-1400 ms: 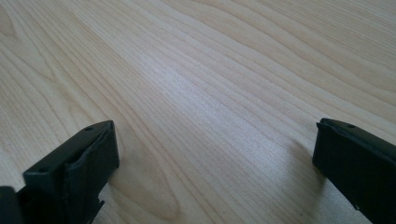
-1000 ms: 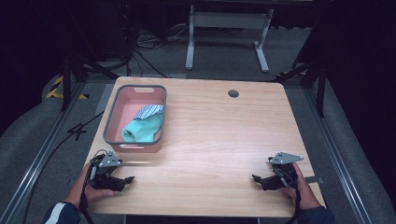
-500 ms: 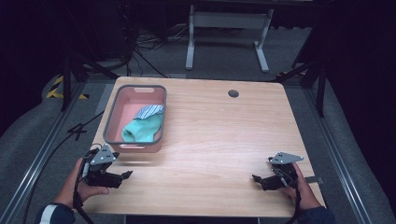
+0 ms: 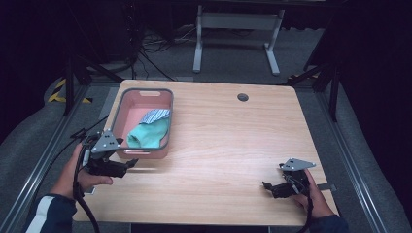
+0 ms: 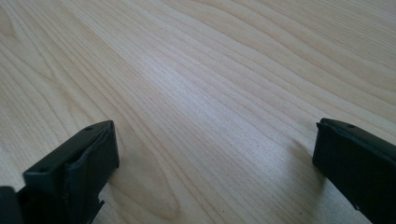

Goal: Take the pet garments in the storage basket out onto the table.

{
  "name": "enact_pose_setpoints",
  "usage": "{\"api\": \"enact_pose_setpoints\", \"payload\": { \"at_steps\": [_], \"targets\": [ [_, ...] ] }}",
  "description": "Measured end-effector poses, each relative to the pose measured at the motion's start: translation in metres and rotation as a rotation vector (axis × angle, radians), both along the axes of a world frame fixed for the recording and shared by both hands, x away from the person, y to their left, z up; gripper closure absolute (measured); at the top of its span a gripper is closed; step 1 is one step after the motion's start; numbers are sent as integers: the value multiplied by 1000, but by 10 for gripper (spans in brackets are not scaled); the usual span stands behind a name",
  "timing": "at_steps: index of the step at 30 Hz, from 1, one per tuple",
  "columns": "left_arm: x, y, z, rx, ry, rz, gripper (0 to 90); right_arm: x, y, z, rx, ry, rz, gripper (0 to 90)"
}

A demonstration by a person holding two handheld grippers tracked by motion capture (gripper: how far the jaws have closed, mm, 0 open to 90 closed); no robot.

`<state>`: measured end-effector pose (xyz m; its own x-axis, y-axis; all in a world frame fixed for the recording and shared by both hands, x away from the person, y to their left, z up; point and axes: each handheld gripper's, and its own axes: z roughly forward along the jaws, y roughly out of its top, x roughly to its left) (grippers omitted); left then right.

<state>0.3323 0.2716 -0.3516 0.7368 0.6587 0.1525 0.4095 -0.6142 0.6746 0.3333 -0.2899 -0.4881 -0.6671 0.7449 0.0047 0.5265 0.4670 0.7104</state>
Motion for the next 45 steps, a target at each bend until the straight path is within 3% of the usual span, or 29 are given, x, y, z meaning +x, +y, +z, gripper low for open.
{"api": "enact_pose_setpoints", "payload": {
  "at_steps": [10, 17, 20, 22, 25, 27, 29, 33, 39, 40, 42, 45],
  "targets": [
    [40, -4, 6, 32, 44, 25, 193, 0, 0, 0, 0, 0, 0, 6],
    [68, -6, 1, 7, 65, 65, 188, 0, 0, 0, 0, 0, 0, 6],
    [86, -9, -3, -7, 114, 80, 188, 0, 0, 0, 0, 0, 0, 6],
    [91, -10, -4, 1, 123, 80, 188, 0, 0, 0, -1, 0, 0, 6],
    [105, -18, -11, 36, 167, 72, 189, 0, 0, 0, 0, 0, 0, 6],
    [115, -25, -17, 95, 195, 68, 189, 0, 0, 0, 0, 0, 0, 6],
    [125, -29, -22, 127, 235, 64, 189, 0, 0, 0, 0, 0, 0, 6],
    [137, -35, -31, 163, 256, 75, 166, 0, 0, 0, -1, 0, 1, 6],
    [156, -36, -44, 195, 332, 109, 169, 0, 0, 0, 0, 0, 0, 6],
    [160, -37, -51, 217, 356, 116, 175, 0, 0, 0, 0, 0, 0, 6],
    [162, -38, -54, 217, 375, 116, 179, 0, 0, 0, 0, 0, 0, 6],
    [168, -39, -64, 250, 405, 138, 173, 0, 0, 0, -1, 0, 1, 6]
  ]
}}
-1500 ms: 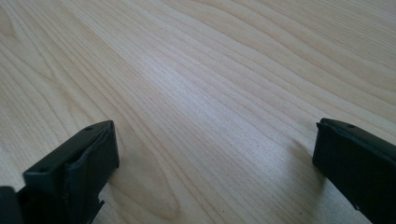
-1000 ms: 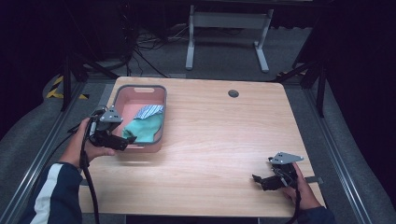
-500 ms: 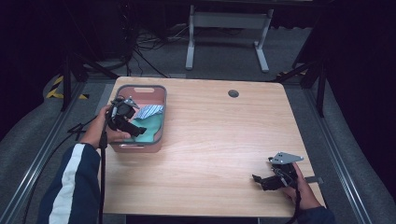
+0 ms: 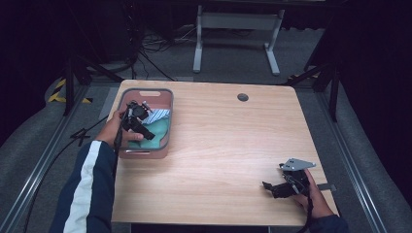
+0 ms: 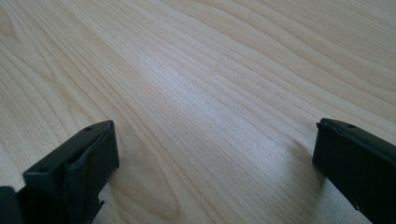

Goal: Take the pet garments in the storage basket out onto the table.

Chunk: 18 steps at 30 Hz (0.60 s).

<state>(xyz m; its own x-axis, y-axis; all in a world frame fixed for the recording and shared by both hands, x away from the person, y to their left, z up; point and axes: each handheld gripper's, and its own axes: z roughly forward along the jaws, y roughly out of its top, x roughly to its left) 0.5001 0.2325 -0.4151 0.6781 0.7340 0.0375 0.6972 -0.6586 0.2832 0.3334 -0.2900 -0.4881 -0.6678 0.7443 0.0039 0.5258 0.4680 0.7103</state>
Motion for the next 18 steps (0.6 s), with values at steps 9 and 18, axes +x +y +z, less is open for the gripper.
{"api": "enact_pose_setpoints", "payload": {
  "at_steps": [9, 18],
  "targets": [
    [9, -10, -19, 87, 71, -27, 191, 0, 0, 0, 2, -1, -2, 6],
    [14, -8, -17, 58, 109, -28, 370, 0, 0, 0, 1, -1, -1, 6]
  ]
}}
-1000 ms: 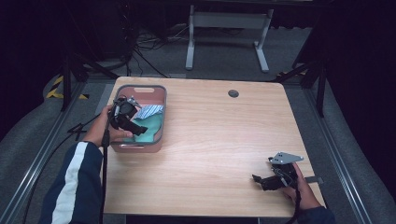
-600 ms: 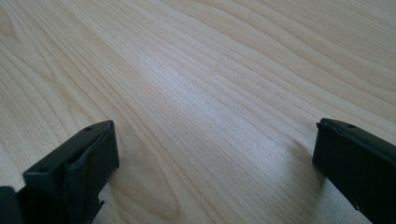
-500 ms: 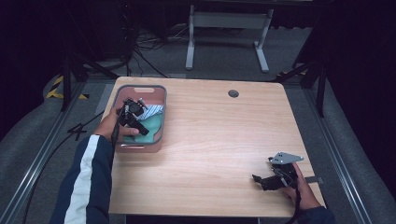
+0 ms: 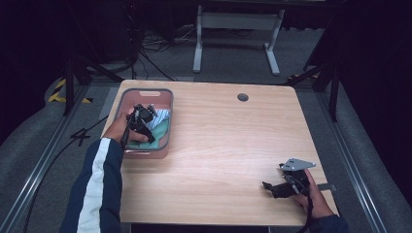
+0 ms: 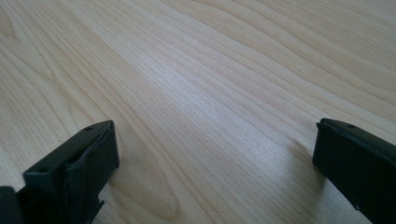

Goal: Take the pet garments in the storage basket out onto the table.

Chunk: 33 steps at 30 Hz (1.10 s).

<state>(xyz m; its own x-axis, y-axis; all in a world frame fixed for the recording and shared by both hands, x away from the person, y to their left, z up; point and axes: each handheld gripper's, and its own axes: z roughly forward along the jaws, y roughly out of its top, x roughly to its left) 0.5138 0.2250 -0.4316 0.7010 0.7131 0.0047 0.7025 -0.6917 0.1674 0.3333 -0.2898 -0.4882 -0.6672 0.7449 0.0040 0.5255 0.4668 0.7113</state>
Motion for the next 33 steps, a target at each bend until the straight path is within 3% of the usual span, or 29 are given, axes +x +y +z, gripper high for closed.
{"api": "enact_pose_setpoints", "payload": {
  "at_steps": [2, 6, 11, 14, 20, 26, 33],
  "targets": [
    [-1, 1, 2, -10, 10, -10, 484, 0, 0, 0, 0, 0, 0, 6],
    [-1, 1, 3, -2, 2, -4, 628, 0, 0, 0, -1, 1, 1, 6],
    [-4, 0, 8, 66, -51, 6, 705, 0, 0, 0, 0, 0, 0, 6],
    [-7, 3, 13, 49, -74, 12, 717, 0, 0, 0, 0, 0, 0, 6],
    [-17, 10, 33, 1, -167, 31, 725, 0, 0, 0, 0, 1, 0, 6],
    [-31, 18, 56, -88, -259, 46, 727, 0, 0, 0, 0, 1, 0, 6],
    [-51, 27, 78, -154, -358, 48, 728, 0, 0, 0, 0, 1, 0, 6]
  ]
}}
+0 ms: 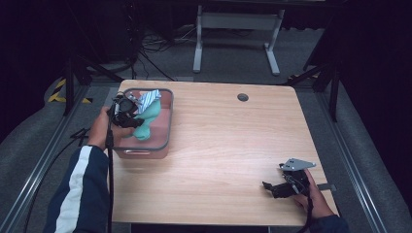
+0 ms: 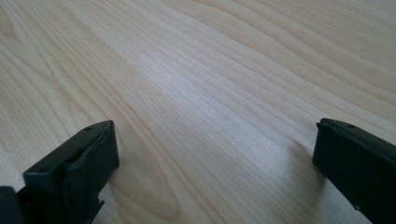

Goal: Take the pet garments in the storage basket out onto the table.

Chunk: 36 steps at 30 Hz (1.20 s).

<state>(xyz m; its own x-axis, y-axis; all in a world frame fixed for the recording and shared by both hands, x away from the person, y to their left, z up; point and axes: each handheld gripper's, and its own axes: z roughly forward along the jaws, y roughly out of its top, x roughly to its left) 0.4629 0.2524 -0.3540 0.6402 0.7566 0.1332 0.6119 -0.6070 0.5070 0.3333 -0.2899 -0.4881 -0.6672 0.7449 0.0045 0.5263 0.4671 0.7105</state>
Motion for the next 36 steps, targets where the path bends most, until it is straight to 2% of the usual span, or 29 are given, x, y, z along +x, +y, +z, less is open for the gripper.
{"api": "enact_pose_setpoints", "payload": {
  "at_steps": [3, 6, 7, 13, 23, 25, 36],
  "targets": [
    [-10, 4, 7, -52, -42, -1, 728, 0, 0, 0, 0, 0, 0, 6],
    [-18, 5, 14, -57, -80, -12, 728, 0, 0, 0, 0, 0, 0, 6],
    [-20, 4, 15, -68, -76, -12, 728, 0, 0, 0, 0, 0, 0, 6],
    [-32, 3, 25, -93, -127, -35, 729, 0, 0, 0, 0, 0, 0, 6],
    [-48, -8, 40, -125, -175, -86, 730, 0, 0, 0, 0, 0, 0, 6],
    [-51, -12, 43, -115, -180, -104, 730, 0, 0, 0, 1, -1, -1, 6],
    [-64, -42, 55, -125, -209, -196, 730, 0, 0, 0, -1, 0, 1, 6]
  ]
}}
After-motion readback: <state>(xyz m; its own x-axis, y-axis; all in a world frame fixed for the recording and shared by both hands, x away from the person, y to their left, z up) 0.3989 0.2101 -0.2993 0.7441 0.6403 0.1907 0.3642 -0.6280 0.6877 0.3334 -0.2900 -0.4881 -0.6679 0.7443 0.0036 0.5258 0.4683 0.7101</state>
